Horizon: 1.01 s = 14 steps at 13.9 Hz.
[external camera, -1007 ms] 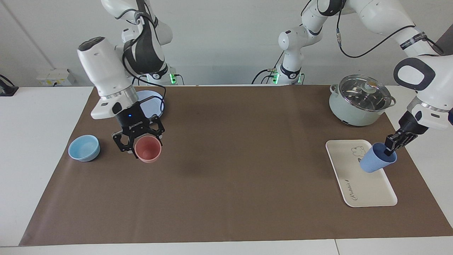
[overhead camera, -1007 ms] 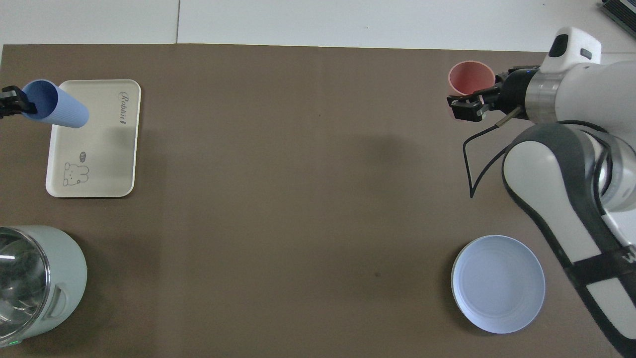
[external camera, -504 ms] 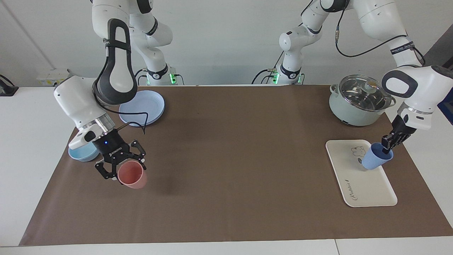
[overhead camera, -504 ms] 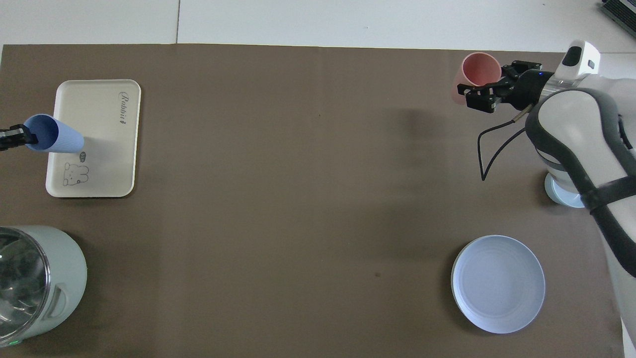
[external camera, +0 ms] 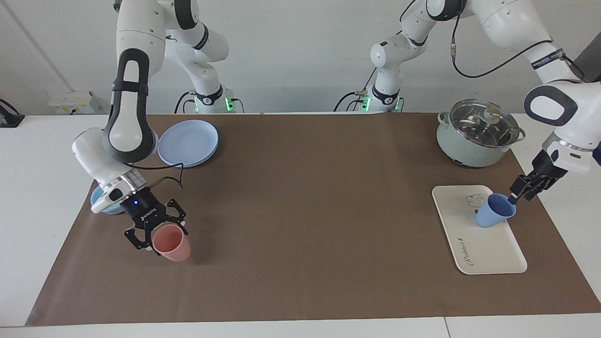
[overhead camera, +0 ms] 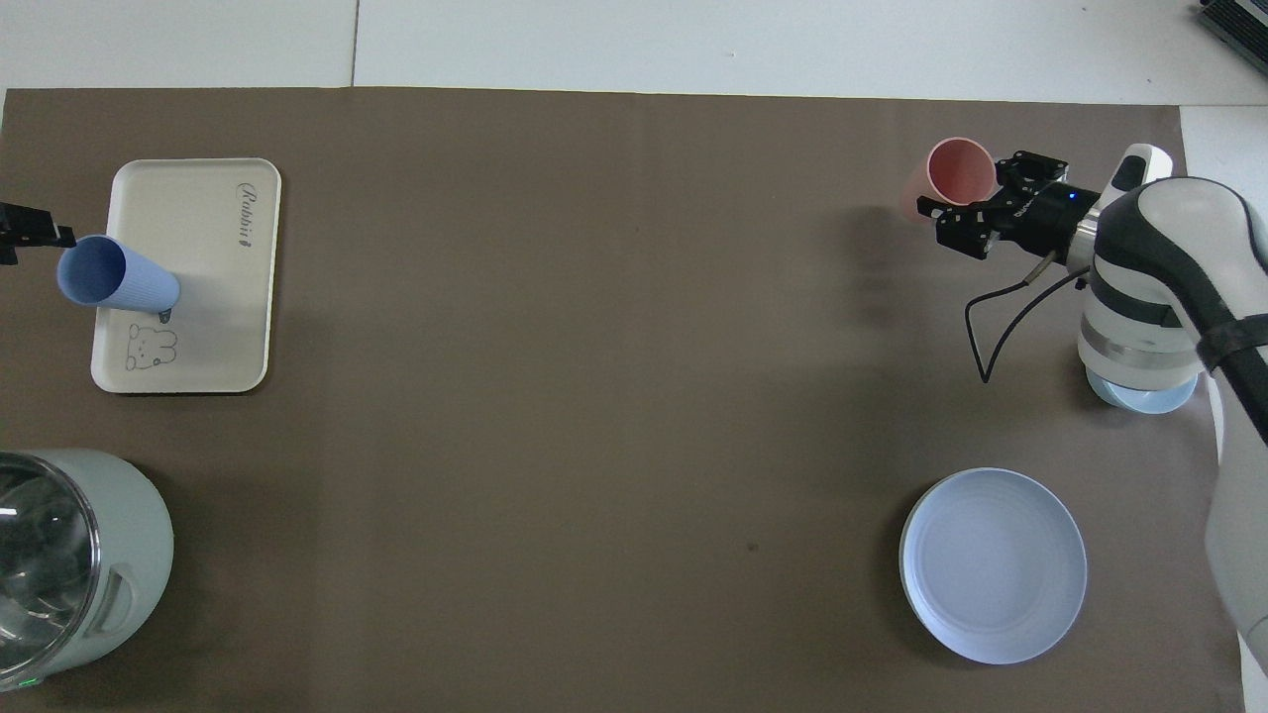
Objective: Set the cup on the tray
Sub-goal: 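Lower the blue cup onto the tray while the right gripper lowers the pink cup, then open the left gripper on the blue cup while the right gripper releases the pink cup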
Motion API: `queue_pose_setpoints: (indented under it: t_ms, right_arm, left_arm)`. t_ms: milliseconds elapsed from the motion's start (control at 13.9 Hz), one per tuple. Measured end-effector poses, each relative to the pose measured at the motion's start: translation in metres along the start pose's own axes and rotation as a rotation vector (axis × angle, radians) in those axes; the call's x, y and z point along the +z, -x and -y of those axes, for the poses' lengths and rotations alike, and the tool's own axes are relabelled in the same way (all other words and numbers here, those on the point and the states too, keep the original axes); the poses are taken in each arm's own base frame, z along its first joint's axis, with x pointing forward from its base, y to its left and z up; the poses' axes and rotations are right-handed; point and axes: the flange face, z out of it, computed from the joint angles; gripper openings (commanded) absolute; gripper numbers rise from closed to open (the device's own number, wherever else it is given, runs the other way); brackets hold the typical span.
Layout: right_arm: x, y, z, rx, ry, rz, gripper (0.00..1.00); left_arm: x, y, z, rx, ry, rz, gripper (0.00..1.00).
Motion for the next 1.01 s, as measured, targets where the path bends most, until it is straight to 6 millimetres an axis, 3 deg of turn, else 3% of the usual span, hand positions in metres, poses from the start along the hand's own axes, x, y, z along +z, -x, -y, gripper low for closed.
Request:
queue_pose_setpoints:
  t_ms: [216, 504, 647, 719, 791, 863, 1007]
  right_arm:
    - [0.0, 0.029, -0.002, -0.037, -0.005, 0.013, 0.0]
    - [0.004, 0.044, 0.003, -0.05, -0.014, 0.019, 0.0]
    - [0.006, 0.046, 0.006, -0.051, -0.012, -0.001, 0.0]
    - [0.007, 0.048, 0.007, -0.056, -0.008, -0.016, 0.0]
    - [0.008, 0.051, 0.009, -0.059, -0.006, -0.026, 0.28]
    - [0.009, 0.053, 0.01, -0.06, -0.006, -0.029, 0.99]
    - [0.009, 0.054, 0.01, -0.057, -0.006, -0.031, 1.0]
  left_arm:
    - [-0.032, -0.008, -0.053, 0.015, -0.038, 0.097, 0.77]
    - [-0.062, 0.003, -0.165, 0.048, -0.132, 0.195, 0.83]
    - [-0.08, 0.015, -0.207, 0.077, -0.153, 0.194, 0.98]
    - [-0.099, 0.022, -0.222, 0.089, -0.154, 0.173, 0.99]
    - [-0.119, 0.031, -0.228, 0.095, -0.156, 0.159, 0.99]
    - [-0.134, 0.04, -0.23, 0.098, -0.16, 0.151, 0.99]
    - [-0.146, 0.06, -0.229, 0.102, -0.169, 0.158, 0.99]
